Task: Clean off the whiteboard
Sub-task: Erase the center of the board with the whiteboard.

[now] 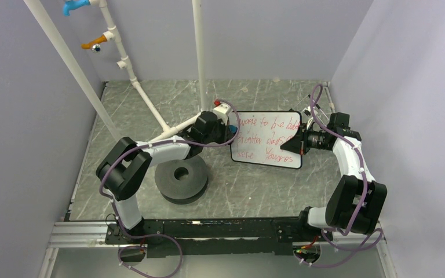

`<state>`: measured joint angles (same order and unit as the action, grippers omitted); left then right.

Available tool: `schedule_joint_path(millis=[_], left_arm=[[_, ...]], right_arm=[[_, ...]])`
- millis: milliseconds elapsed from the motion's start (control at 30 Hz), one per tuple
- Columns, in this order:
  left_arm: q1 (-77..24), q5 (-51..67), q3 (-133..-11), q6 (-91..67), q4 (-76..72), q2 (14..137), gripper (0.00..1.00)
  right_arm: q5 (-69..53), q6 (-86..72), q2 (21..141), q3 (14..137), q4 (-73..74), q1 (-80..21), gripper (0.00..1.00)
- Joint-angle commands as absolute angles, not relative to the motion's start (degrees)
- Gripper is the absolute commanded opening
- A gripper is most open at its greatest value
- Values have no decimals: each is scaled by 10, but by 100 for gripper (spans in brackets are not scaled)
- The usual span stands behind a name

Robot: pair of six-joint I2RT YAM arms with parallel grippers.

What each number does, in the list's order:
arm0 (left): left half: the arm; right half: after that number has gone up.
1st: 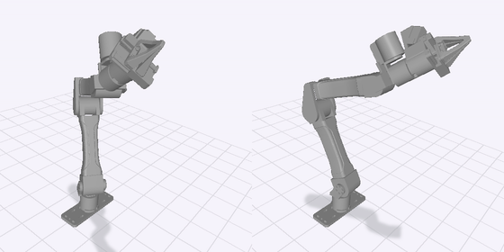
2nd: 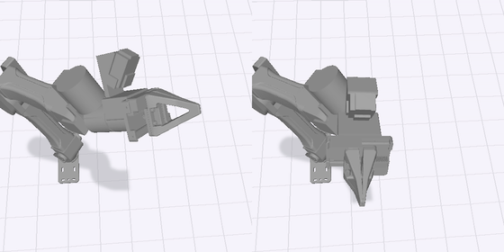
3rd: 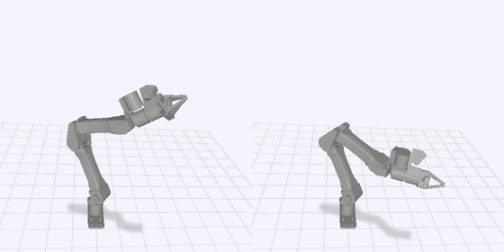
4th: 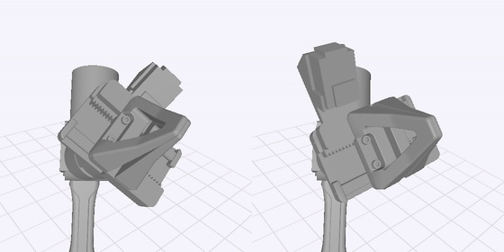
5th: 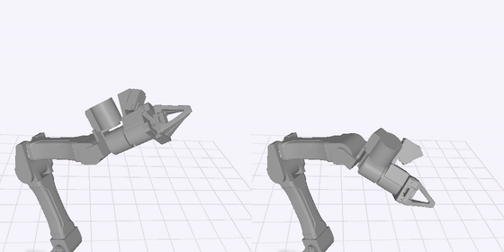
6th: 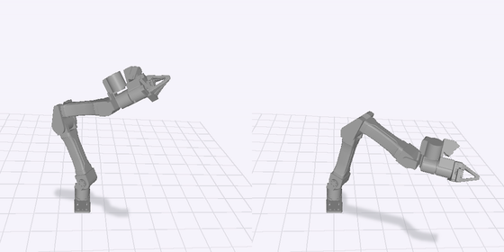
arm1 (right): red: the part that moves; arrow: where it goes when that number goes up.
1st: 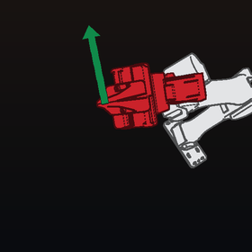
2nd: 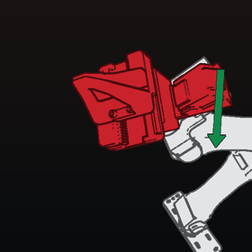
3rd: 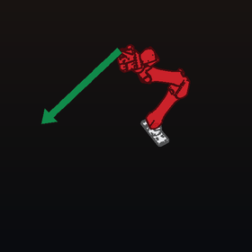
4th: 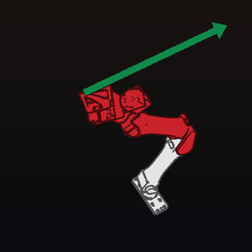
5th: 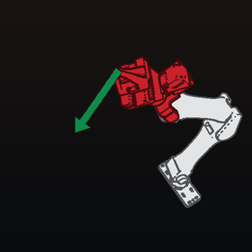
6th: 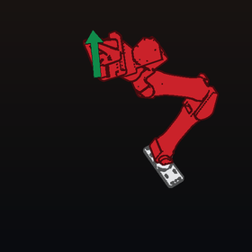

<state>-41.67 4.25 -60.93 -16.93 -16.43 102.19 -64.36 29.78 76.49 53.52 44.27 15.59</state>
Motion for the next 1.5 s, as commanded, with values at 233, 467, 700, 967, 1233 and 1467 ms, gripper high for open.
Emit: schedule_joint_path(millis=[233,467,700,967,1233,1467], left_arm=[[-402,55,-686,-194,-190,1008,0],[-401,78,-697,-196,-197,1015,0],[-413,147,-641,-166,-210,1015,0],[-394,26,-666,-210,-147,1022,0],[-363,47,-701,-245,-155,1015,0],[-392,169,-690,-196,-188,1036,0]], right_arm=[[-674,346,757,546,465,130,0],[-673,346,760,547,465,127,0],[-672,346,762,547,464,125,0],[-669,348,765,547,464,121,0],[-669,349,765,548,467,121,0],[-671,352,766,550,470,120,0]])
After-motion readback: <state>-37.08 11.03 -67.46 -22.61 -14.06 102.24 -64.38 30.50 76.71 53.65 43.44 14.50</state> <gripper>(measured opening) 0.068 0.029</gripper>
